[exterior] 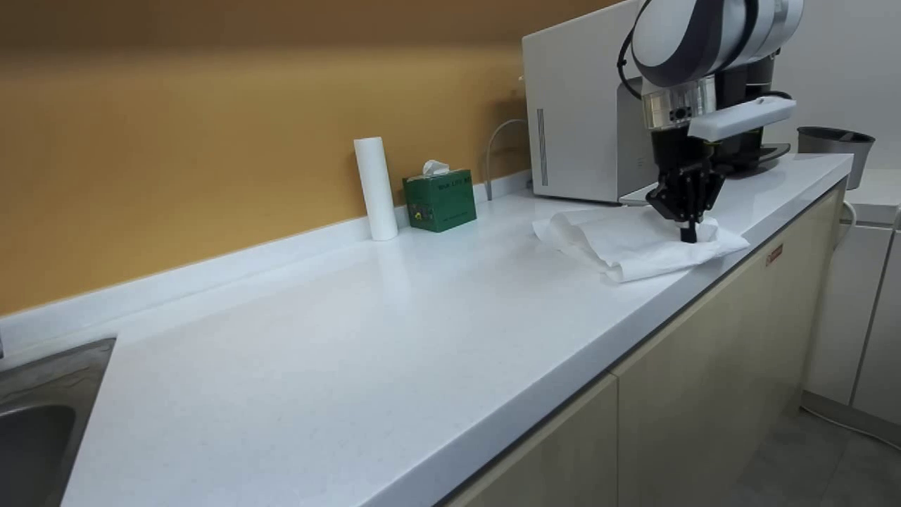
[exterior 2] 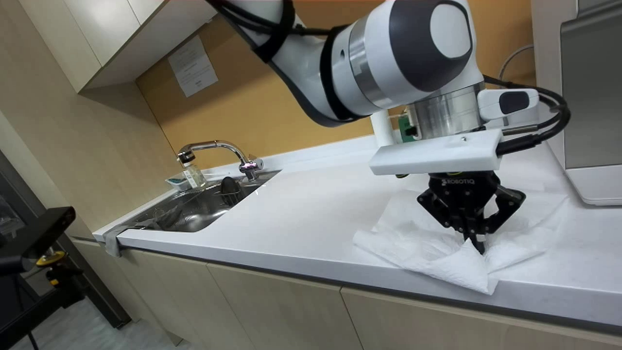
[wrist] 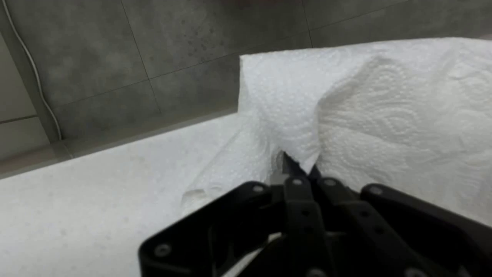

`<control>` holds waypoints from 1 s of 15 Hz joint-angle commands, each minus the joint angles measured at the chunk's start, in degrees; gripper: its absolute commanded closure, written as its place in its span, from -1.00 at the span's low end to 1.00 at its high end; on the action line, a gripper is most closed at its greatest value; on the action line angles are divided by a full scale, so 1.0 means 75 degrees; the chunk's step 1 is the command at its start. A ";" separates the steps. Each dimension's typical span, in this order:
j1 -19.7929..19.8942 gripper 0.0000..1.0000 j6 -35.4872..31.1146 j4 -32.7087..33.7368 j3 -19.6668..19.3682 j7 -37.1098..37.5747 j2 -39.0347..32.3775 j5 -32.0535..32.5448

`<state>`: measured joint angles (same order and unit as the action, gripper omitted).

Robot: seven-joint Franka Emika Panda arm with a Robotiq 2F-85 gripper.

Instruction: Use the white napkin to wipe the counter.

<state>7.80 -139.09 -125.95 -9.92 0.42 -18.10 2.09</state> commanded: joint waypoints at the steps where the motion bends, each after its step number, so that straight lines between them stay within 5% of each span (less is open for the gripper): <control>1: -0.0131 0.99 0.0086 0.0775 0.0126 0.0510 -0.0711 -0.0020; 15: -0.0874 0.99 0.0231 0.1410 0.0791 0.0818 -0.1178 -0.0204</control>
<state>1.65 -136.49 -117.87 -4.41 2.41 -22.83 1.97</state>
